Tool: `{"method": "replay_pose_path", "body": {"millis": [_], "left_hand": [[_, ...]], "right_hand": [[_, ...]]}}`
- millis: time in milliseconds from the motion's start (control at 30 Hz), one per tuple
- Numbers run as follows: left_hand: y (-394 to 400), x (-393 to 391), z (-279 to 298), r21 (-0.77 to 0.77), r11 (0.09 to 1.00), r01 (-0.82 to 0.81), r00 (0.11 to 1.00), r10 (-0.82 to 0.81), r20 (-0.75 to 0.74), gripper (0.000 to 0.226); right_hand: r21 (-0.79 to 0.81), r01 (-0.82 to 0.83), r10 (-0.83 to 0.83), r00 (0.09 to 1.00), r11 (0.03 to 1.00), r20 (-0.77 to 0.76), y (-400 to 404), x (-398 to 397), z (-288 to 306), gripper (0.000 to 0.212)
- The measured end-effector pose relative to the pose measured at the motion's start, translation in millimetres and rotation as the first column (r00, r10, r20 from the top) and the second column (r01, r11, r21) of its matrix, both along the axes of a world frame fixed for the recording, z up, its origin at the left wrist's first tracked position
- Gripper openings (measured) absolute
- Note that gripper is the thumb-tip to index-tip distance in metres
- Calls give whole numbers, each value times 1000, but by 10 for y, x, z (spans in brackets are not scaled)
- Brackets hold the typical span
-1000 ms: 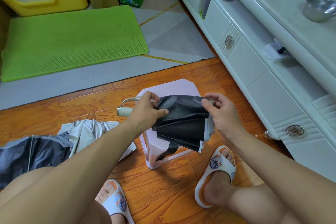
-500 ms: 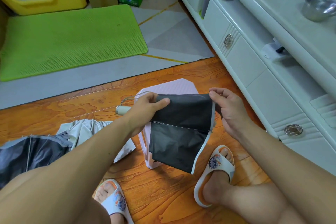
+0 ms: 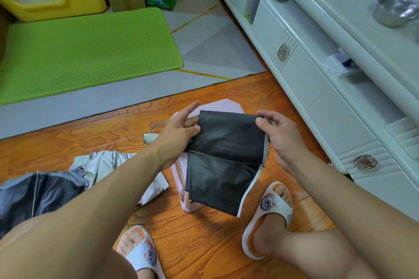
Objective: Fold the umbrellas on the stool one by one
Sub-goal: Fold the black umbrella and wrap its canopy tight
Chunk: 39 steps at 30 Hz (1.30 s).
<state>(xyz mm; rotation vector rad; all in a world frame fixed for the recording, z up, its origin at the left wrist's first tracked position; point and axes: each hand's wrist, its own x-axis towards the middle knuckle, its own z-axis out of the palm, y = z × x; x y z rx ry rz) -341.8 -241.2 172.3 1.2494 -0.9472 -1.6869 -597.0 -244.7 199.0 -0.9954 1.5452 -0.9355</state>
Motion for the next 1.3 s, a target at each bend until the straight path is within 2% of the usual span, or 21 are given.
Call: {"method": "replay_pose_path", "body": {"millis": [100, 167, 200, 267, 333, 367, 433, 500, 567, 667, 733, 767, 800, 833, 900, 933, 1000, 1067, 1133, 1200, 1300], "left_hand": [[-62, 18, -49, 15, 1000, 18, 996, -19, 84, 65], [-88, 5, -38, 21, 999, 39, 984, -42, 174, 61], [-106, 1, -44, 21, 999, 49, 974, -53, 218, 59], [-141, -6, -78, 39, 997, 70, 954, -78, 291, 58], [-171, 7, -117, 57, 991, 118, 923, -131, 361, 61], [-189, 15, -127, 57, 988, 146, 909, -157, 386, 63], [-178, 58, -130, 13, 975, 223, 826, -196, 529, 62], [-168, 179, -134, -154, 918, 366, 561, -85, 824, 60], [-130, 329, -186, -207, 763, 612, 323, -2, 946, 66], [-50, 476, -328, -4, 660, 751, 124, -136, 983, 63], [-38, 488, -409, 61, 652, 755, 46, -145, 988, 59], [-47, 487, -423, 52, 658, 752, 42, -127, 991, 59], [-63, 485, -423, 54, 664, 746, 35, -120, 992, 59], [-78, 483, -419, 63, 670, 740, 27, -123, 992, 59], [-85, 479, -432, 79, 678, 731, 2, -118, 993, 59], [-76, 470, -427, 89, 680, 727, -16, -112, 994, 59], [-47, 441, -396, 105, 682, 724, -42, -109, 993, 61], [-36, 432, -362, 131, 679, 722, -60, -127, 990, 64], [-11, 441, -341, 134, 668, 732, -68, -124, 990, 64], [36, 464, -323, 114, 658, 744, -84, -77, 993, 73], [131, 477, -279, 95, 666, 740, -106, -24, 994, 84]], "right_hand": [[8, -61, 61, 982, 998, -176, -24, 19, -66, 38], [-58, -76, 45, 909, 995, -415, -8, 70, -49, 46], [-171, -138, 11, 808, 976, -589, 20, 98, -40, 47], [-310, -508, -47, 466, 803, -884, 98, 171, -71, 45], [-90, -780, 53, 156, 619, -986, 174, 245, -222, 54], [73, -795, 174, 42, 602, -984, 184, 269, -296, 61], [293, -734, 352, -78, 613, -933, 145, 258, -424, 70], [342, -721, 387, -110, 603, -915, 60, 208, -482, 74], [345, -724, 407, -98, 598, -908, -12, 206, -472, 75], [299, -735, 401, -40, 608, -915, -9, 254, -414, 67], [72, -735, 307, 189, 674, -933, 146, 264, -305, 56], [-130, -674, 194, 382, 727, -903, 281, 273, -231, 42], [-278, -515, 89, 579, 811, -811, 445, 245, -217, 24], [-293, -313, 17, 709, 903, -705, 623, 197, -264, 11], [78, 127, -66, 844, 989, -532, 1016, 190, -391, 10], [307, 276, -132, 899, 911, -417, 1185, 194, -513, 15], [578, 328, -287, 944, 747, -164, 1376, 244, -697, 52], [556, 268, -307, 951, 787, -24, 1380, 288, -817, 86], [519, 177, -296, 943, 836, 154, 1294, 303, -905, 89], [522, 146, -339, 893, 840, 296, 1182, 340, -912, 74], [544, 185, -336, 922, 819, 192, 1075, 388, -956, 92]]}}
